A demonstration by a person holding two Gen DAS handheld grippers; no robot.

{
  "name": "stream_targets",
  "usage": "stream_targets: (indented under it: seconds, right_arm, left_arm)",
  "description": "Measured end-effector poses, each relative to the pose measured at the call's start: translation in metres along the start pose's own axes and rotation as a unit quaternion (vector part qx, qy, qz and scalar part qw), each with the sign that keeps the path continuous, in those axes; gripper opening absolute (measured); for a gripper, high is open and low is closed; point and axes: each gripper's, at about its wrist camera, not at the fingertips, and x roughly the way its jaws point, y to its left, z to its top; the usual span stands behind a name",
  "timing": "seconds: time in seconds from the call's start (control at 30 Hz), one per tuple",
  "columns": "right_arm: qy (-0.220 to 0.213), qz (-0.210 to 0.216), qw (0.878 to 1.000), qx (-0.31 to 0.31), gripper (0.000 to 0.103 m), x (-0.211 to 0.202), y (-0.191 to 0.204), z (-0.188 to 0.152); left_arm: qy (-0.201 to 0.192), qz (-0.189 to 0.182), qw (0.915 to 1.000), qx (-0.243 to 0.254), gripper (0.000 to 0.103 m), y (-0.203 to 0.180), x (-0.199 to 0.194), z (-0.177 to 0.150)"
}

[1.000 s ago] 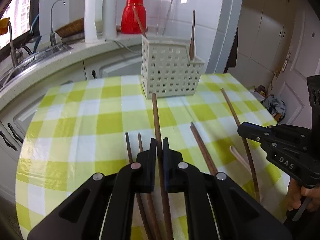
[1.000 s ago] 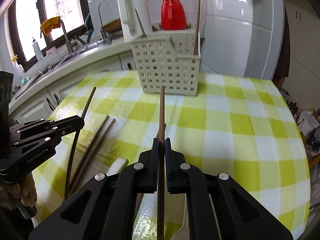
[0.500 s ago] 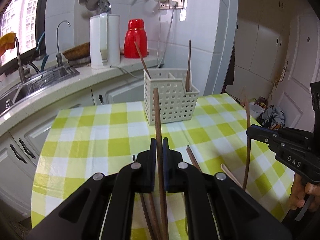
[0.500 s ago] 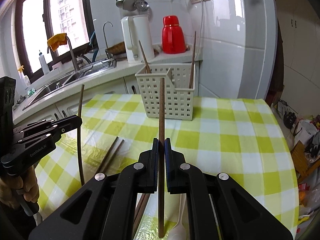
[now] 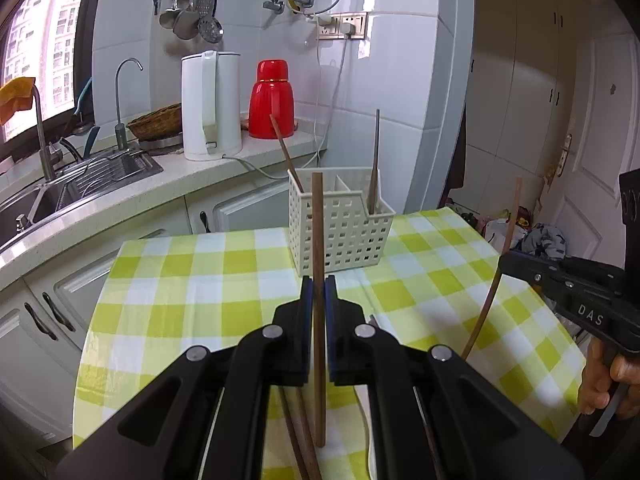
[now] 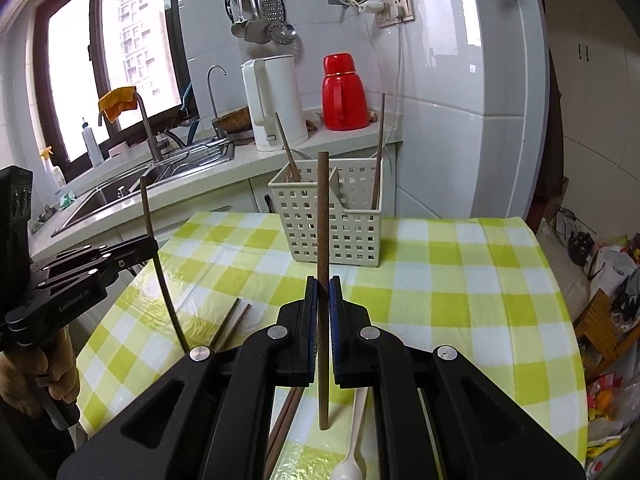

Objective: Organize utensils
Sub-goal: 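Raise both held chopsticks upright and lower them into the white basket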

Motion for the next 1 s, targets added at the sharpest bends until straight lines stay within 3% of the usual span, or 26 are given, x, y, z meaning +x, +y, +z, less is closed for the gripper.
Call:
stream_targets:
  seconds: [0.27, 0.67, 1.0]
  right_arm:
    - [-0.025, -0.009, 1.000, -0.003, 0.007, 0.000, -0.010, 0.047]
    - [-0.068, -0.033, 0.997, -0.008, 0.007, 0.028, -0.031, 0.152]
    - [-0.078, -0.041, 0.996, 0.011, 0.007, 0.072, -0.049, 0.198]
  left_arm:
    - [-0.024, -0.004, 0.9997, 0.005, 0.006, 0.001, 0.002, 0.049]
    - [-0.085, -0.001, 0.9959, 0.029, 0.006, -0.015, 0.025, 0.171]
    - [-0.102, -0.002, 0.9944, 0.027, 0.006, -0.016, 0.071, 0.221]
